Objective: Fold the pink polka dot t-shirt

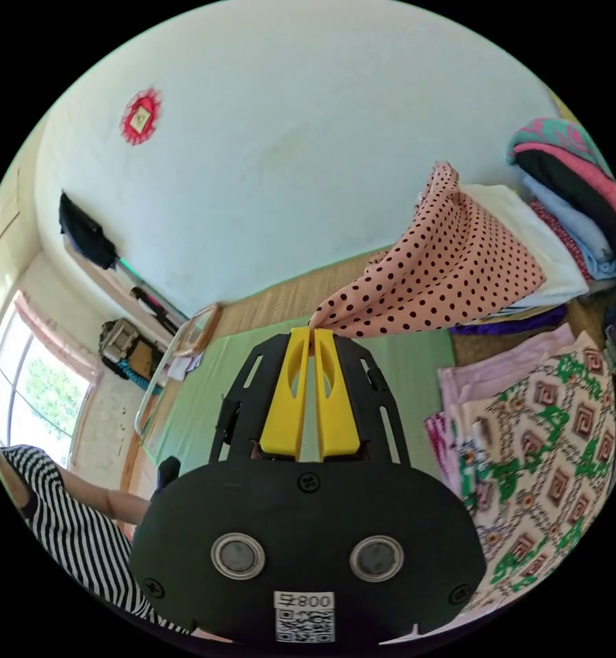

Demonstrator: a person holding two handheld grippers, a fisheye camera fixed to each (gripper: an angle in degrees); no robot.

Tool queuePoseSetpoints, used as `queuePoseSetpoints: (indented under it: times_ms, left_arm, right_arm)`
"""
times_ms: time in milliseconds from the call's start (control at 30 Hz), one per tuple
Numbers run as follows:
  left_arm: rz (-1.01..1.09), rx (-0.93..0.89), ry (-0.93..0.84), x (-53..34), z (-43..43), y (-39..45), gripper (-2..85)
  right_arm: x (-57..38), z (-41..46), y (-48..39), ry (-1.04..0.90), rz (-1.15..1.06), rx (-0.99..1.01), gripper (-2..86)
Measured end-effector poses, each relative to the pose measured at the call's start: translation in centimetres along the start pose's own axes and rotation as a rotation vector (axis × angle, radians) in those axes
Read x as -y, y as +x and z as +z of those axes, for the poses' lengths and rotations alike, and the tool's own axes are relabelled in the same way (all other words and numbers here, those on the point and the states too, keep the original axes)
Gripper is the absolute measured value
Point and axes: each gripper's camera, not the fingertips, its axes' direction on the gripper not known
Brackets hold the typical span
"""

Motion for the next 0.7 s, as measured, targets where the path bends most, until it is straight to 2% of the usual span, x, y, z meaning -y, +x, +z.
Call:
queuePoseSetpoints:
  times_ms: [200, 400, 500, 600, 700]
  left_arm:
    - [-0.176, 0.021, 0.109, -6.0, -12.1, 2.6, 0.3]
    - [-0.278, 0.011, 0.242, -9.8, -20.2, 6.1, 1.0]
    - [-0.294, -0.007, 0.3, -9.4, -22.7, 7.2, 2.4]
    - [-0.3, -0.002, 0.302, -7.4, -23.8, 7.8, 4.6]
    - [-0.285, 0.0, 0.235, -3.8, -23.2, 8.7, 6.3]
  right_arm:
    - [-8.6, 7.3, -3.9, -0.241, -0.009, 0.144, 0.6]
    - [-15.6, 10.2, -6.9, -0.368, 0.007, 0.245, 0.6]
    - [-18.9, 10.6, -7.1, -0.409, 0.043, 0.261, 0.6]
    - [-21.8, 10.7, -6.1, -0.435, 0.071, 0.168, 0.6]
    - [-24.4, 11.0, -3.4, -0.443, 0.17, 0.146, 0.7]
